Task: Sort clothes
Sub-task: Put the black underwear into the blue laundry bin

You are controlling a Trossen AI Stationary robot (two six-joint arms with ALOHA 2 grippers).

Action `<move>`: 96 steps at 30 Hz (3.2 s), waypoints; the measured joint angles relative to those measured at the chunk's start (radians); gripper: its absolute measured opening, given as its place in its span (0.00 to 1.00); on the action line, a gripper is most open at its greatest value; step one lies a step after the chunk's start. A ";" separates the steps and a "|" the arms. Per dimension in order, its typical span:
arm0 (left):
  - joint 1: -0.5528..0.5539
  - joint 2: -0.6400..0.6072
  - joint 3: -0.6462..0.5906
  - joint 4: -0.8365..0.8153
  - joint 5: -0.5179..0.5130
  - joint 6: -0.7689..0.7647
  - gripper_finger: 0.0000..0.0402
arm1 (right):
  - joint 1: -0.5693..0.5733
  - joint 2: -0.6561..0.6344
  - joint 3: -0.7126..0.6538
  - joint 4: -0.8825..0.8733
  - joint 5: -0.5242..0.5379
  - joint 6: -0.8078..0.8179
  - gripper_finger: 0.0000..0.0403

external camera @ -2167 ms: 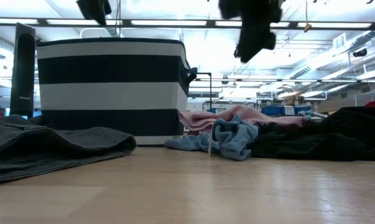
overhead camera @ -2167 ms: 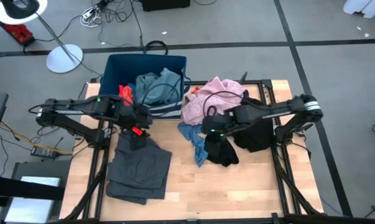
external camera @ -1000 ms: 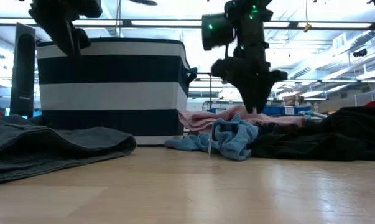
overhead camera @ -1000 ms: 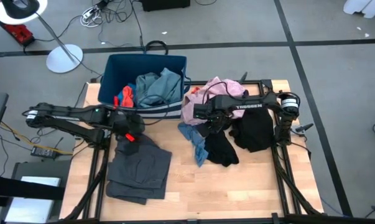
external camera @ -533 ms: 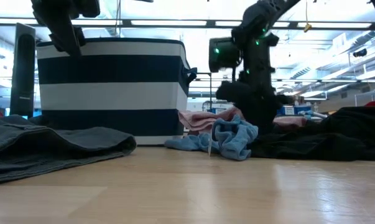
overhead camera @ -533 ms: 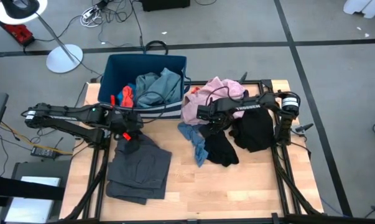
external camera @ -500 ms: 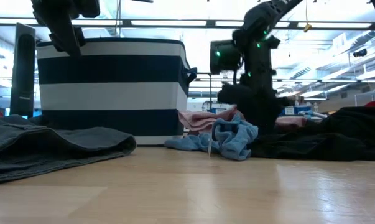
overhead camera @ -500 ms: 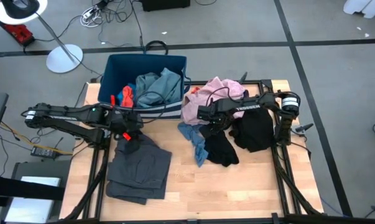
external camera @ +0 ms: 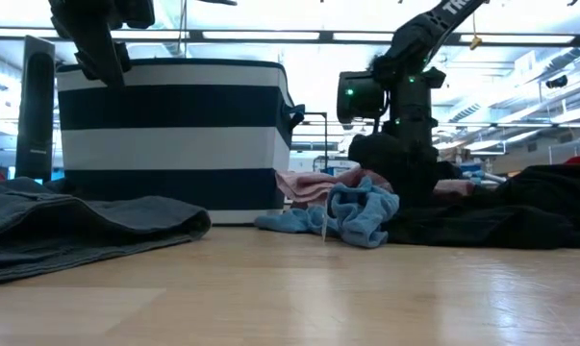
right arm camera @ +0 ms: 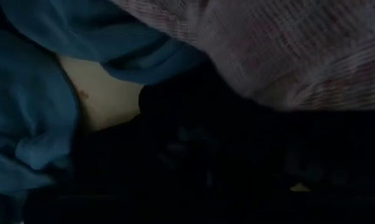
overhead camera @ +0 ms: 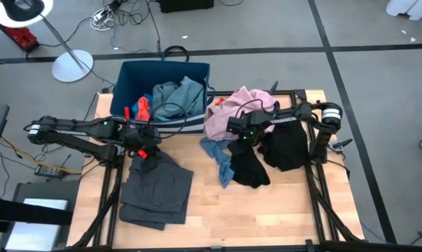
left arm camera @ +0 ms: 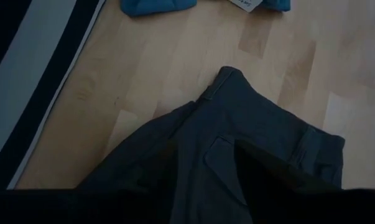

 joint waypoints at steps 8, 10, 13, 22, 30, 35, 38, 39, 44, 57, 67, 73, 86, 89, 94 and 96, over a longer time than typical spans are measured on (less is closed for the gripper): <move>0.000 0.000 0.000 0.000 -0.006 0.000 0.41 | 0.042 -0.132 0.167 -0.302 0.144 0.015 0.01; 0.000 0.000 0.000 0.001 -0.007 0.000 0.41 | 0.053 -0.162 0.217 -0.385 0.169 0.030 0.01; 0.000 0.000 0.000 0.001 -0.019 0.000 0.41 | 0.069 -0.210 0.306 -0.452 0.204 0.071 0.00; 0.000 0.000 0.000 0.001 -0.027 0.003 0.41 | 0.092 -0.253 0.605 -0.636 0.337 0.124 0.00; 0.000 0.000 0.000 0.000 -0.027 -0.029 0.41 | 0.065 -0.230 0.858 -0.680 0.395 0.082 0.00; 0.000 0.000 0.000 0.001 -0.027 -0.032 0.41 | 0.043 -0.148 1.037 -0.684 0.397 0.015 0.00; 0.000 0.000 0.000 0.000 -0.027 -0.032 0.41 | 0.032 -0.078 1.174 -0.683 0.397 -0.035 0.00; 0.000 0.000 0.000 0.000 -0.027 -0.032 0.41 | 0.027 -0.052 1.223 -0.683 0.397 -0.051 0.00; 0.000 0.000 0.000 0.004 -0.027 -0.037 0.41 | -0.003 -0.038 1.219 -0.481 0.362 -0.077 0.00; 0.000 0.000 0.000 0.004 -0.031 -0.051 0.41 | -0.071 -0.003 1.257 0.155 0.263 -0.159 0.00; 0.001 0.000 0.000 0.000 -0.032 -0.052 0.41 | -0.149 0.177 1.257 0.355 0.104 -0.071 0.00; 0.001 0.000 0.000 -0.004 -0.032 -0.053 0.41 | -0.166 0.301 1.256 0.360 0.002 -0.019 0.00; 0.001 0.000 0.000 -0.011 -0.033 -0.055 0.41 | -0.180 0.348 1.257 0.035 0.079 -0.163 0.01; 0.001 0.000 0.000 -0.010 -0.040 -0.055 0.41 | -0.180 0.346 1.257 0.030 0.079 -0.201 0.02; 0.001 0.000 0.000 -0.010 -0.050 -0.055 0.41 | -0.179 0.345 1.257 0.043 0.066 -0.254 0.09; 0.001 0.000 0.000 -0.010 -0.050 -0.055 0.41 | -0.179 0.344 1.257 0.045 0.044 -0.254 0.14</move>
